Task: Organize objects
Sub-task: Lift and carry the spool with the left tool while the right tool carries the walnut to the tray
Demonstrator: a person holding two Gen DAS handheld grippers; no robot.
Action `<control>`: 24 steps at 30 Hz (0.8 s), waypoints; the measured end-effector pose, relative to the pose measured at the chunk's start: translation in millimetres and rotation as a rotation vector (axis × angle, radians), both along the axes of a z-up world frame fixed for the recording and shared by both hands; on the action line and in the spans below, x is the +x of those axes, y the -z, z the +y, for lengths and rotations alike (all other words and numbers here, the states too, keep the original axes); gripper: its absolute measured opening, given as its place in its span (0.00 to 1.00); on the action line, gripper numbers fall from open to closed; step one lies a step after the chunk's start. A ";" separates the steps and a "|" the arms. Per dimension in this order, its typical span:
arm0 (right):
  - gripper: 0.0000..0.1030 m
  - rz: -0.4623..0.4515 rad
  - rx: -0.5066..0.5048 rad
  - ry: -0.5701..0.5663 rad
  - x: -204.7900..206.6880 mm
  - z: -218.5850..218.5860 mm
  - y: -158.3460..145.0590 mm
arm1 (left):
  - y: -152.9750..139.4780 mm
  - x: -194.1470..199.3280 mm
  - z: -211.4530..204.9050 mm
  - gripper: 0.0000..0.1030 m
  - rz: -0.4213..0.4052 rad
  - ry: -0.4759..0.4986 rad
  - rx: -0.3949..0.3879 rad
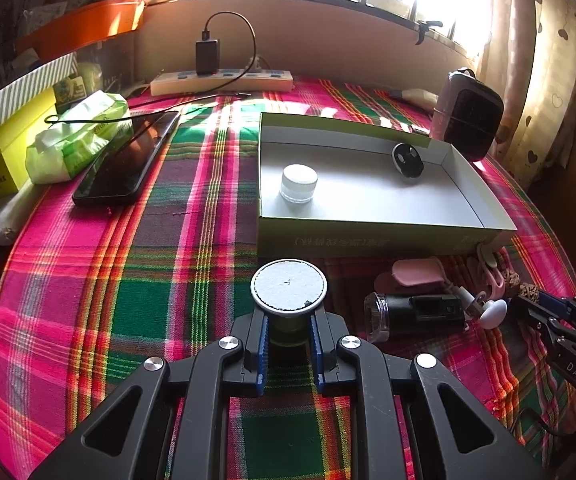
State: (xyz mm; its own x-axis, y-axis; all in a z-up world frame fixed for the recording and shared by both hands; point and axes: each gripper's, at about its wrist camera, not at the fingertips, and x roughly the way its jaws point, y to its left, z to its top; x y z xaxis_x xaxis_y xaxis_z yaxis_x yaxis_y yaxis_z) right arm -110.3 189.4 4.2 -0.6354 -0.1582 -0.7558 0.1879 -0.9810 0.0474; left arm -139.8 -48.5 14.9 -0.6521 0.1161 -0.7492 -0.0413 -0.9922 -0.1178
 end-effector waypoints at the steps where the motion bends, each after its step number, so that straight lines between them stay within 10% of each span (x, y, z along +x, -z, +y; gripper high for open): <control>1: 0.31 0.001 0.000 -0.001 0.2 -0.1 -0.2 | -0.5 0.3 0.0 0.15 0.003 -0.001 0.000; 24: 0.31 0.031 -0.026 -0.017 3.3 -2.0 -11.0 | -19.5 8.3 9.0 0.15 0.047 0.030 -0.001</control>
State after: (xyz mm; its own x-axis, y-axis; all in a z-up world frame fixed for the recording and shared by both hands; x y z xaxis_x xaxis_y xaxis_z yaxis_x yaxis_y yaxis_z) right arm -107.0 187.4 15.2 -0.6558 -0.1888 -0.7309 0.2064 -0.9762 0.0670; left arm -131.5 -39.5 34.4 -0.6827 0.1356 -0.7181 -0.0763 -0.9905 -0.1145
